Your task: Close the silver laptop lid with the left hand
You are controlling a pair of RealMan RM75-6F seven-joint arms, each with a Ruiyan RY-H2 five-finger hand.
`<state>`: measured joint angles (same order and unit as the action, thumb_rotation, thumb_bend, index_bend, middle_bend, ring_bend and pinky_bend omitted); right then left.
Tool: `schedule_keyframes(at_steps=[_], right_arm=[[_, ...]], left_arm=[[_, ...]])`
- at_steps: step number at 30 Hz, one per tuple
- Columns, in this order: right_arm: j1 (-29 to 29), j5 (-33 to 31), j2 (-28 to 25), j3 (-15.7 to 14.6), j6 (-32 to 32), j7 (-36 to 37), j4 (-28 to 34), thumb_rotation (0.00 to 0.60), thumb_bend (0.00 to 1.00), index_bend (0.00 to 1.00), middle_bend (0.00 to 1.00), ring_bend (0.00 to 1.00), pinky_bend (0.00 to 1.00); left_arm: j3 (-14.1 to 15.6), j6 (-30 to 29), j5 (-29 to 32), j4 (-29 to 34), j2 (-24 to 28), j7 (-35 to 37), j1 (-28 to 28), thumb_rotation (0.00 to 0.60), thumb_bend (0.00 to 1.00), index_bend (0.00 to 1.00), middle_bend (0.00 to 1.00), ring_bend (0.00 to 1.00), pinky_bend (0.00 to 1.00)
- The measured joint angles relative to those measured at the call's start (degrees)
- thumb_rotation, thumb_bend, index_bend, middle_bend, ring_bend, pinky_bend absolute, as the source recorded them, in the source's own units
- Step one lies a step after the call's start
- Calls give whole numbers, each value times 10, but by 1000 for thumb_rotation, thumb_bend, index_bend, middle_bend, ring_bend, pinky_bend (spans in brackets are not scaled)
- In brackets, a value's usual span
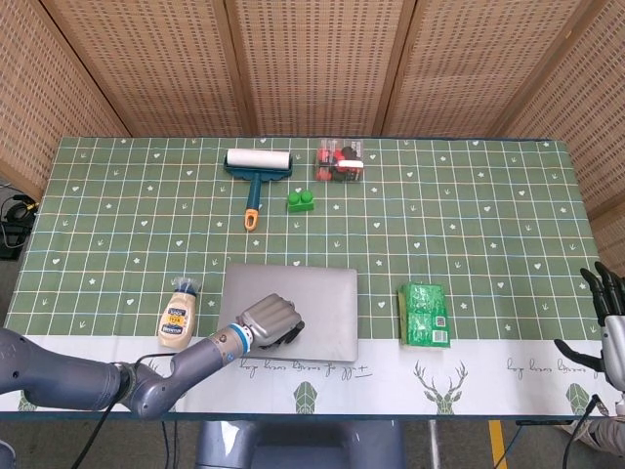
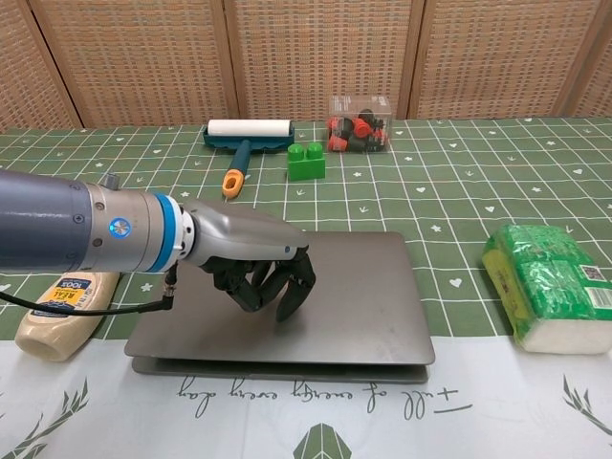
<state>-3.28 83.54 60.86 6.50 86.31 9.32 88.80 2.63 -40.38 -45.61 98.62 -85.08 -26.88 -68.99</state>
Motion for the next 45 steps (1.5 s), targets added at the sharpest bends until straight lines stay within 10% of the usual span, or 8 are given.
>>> schedule_keyframes(at_steps=[19,27,45], right_arm=[[4,19,-3,-6,13,-1,10,600,59,1,0,0,0],[-2,24,2,-12,0,-8,9,600,59,1,0,0,0],[-20,32,42,-18,-21,-37,-16,600,60,0,0,0,0]], left_arm=[[18,-18,9,18,9,-8,11,600,986,446,320,302,322],[12,-70,-11,41,24,9,40,600,503,126,2,2,52],[93,-524,-258,27,78,39,354,600,265,0,0,0,0]])
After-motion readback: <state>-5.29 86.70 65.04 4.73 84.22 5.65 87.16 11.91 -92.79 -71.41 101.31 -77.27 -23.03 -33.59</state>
